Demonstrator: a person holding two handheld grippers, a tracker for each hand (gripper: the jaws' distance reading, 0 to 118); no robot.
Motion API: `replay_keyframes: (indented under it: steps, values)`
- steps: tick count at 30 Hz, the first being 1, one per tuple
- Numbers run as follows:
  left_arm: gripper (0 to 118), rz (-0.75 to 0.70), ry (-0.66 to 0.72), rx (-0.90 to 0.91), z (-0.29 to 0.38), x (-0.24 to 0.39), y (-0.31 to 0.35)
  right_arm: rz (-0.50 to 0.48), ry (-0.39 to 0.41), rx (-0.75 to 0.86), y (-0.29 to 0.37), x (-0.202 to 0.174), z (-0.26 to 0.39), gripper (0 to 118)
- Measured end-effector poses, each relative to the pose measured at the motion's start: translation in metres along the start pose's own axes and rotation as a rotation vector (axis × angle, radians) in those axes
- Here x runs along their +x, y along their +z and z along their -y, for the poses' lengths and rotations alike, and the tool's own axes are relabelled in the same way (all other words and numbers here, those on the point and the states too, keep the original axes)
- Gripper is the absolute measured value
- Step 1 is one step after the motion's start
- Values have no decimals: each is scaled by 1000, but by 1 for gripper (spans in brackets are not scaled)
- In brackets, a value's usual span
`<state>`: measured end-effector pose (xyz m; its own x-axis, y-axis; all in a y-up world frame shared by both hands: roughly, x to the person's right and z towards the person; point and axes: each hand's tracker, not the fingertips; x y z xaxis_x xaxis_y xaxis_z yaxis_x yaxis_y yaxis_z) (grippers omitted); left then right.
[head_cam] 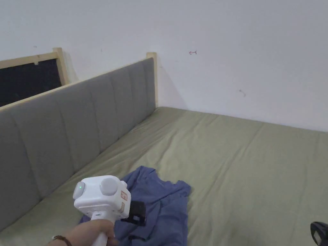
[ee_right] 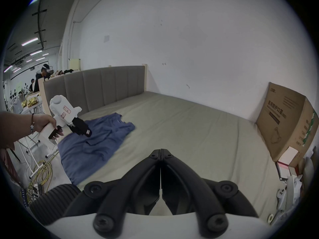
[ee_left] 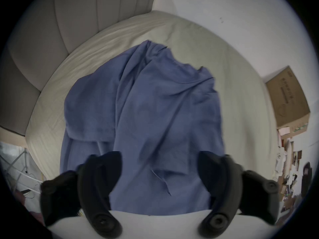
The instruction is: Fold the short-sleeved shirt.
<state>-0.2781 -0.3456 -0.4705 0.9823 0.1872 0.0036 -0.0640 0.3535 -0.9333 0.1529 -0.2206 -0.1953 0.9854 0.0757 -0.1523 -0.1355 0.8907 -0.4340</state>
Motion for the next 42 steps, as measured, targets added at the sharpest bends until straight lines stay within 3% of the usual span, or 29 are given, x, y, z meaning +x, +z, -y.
replay_keyframes:
  steps: [2,5,6,7,8,15,17,18,19,21,26,34,37,42]
  values:
    - [105,-20,-7,-1,-5,3,-27,15,-7,-35,-2,7,7,0]
    - [110,-13,20,-49,2,2,-59,27,-13,-70,-5,13,14,0]
    - [118,5,18,-61,7,1,-73,30,-15,-82,-7,14,16,0]
    - [118,9,-40,-39,11,4,-78,31,-18,-93,-10,15,17,0]
    - [118,-88,-102,8,18,12,-74,31,-23,-104,-12,15,18,0]
    - [116,-135,-96,168,42,20,-68,-25,-39,-123,-18,6,18,0]
    - [105,-131,-101,193,45,18,-58,-45,-6,-123,-13,2,15,0]
    - [87,-123,-96,194,46,17,-50,-50,13,-116,-9,0,14,0]
    - [66,-117,-100,203,48,13,-44,-51,29,-107,-4,-3,14,0]
    - [5,-110,-108,214,49,8,-27,-54,51,-87,6,-7,14,0]
    - [5,-77,-45,297,57,-4,21,-80,47,-51,30,-13,13,0]
    - [5,-93,-200,650,59,2,154,-85,50,11,66,-12,13,0]
    - [5,-41,-206,783,46,15,214,-82,4,64,78,-9,10,0]
    - [5,61,-411,924,32,87,306,-29,-85,209,103,4,3,0]
